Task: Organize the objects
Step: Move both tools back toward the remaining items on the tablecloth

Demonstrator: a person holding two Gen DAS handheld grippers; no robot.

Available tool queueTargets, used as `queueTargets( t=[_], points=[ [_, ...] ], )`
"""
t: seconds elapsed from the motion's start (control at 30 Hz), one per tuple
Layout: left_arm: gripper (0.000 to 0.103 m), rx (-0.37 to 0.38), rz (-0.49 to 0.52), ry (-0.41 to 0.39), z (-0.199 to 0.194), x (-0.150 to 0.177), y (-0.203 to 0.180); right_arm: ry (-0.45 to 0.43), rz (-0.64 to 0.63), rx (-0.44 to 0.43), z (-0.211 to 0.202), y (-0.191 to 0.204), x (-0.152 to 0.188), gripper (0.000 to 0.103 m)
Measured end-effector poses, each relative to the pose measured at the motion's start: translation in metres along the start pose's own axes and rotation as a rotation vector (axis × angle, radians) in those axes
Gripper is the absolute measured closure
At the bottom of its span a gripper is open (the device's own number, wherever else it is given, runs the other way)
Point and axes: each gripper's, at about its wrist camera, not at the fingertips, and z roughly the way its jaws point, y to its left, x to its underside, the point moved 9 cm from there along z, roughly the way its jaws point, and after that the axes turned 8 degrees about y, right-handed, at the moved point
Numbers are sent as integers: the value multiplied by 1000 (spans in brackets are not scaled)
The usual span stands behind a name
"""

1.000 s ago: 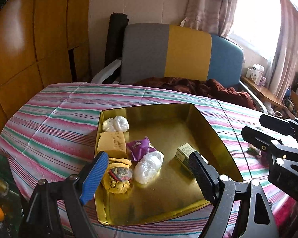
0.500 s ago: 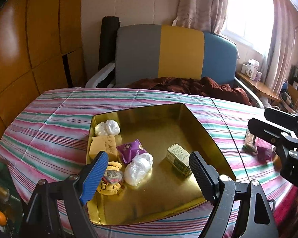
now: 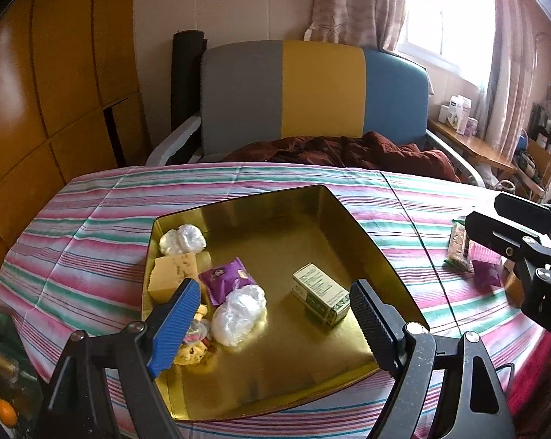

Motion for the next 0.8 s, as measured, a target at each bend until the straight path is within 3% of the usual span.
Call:
queueTargets(
  t=[0.5,0.8],
  points=[
    [19,35,112,18,16,-16,-51,62,68,46,25,-55,17,53],
    [19,125,260,40,35,-24,-121,217,255,178,45,-183,71,53]
  ],
)
